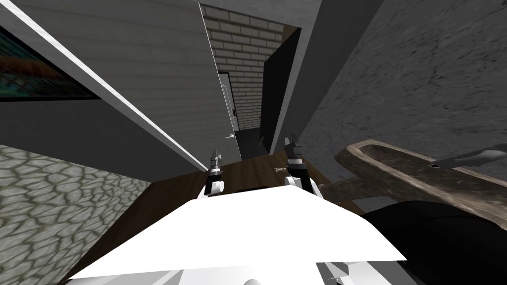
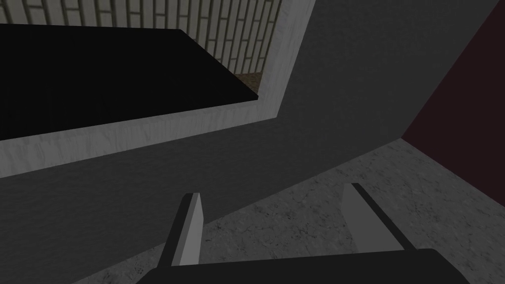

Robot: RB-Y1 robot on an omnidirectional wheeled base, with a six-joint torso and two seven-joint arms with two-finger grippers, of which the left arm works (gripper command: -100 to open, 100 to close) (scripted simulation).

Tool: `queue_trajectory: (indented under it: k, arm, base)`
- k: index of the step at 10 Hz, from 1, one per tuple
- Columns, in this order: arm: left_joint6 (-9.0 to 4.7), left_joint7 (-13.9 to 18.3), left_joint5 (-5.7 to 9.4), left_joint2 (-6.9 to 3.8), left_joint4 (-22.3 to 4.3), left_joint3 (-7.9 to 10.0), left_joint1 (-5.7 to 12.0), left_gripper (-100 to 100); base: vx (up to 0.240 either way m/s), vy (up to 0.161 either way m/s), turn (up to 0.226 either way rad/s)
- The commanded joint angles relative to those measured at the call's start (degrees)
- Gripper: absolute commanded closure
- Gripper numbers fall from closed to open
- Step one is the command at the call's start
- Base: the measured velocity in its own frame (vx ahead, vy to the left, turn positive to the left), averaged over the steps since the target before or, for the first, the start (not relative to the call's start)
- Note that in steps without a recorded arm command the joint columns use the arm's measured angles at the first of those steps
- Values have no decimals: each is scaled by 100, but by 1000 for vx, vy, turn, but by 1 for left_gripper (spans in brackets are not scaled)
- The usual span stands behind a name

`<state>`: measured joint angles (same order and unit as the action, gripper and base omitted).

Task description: Push the door open

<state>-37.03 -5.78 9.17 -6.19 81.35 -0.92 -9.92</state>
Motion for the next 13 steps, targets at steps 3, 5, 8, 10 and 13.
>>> queue_trajectory:
  k: [3, 5, 8, 10, 13]
  arm:
    - [-79, 34, 70, -29, -527, 10, 211, -100]
    - [-138, 55, 108, -43, -830, 16, 329, -100]
    - [-226, 86, 165, -65, -1284, 24, 505, -100]
    - [-282, 106, 201, -75, -1571, 29, 616, -100]
    - [-365, 136, 254, -90, -1998, 37, 782, -100]
  base:
    - [107, -4, 1]
    - [101, -5, 0]
    - [94, -1, 0]
    - [93, -3, -1]
    - [101, -2, 0]
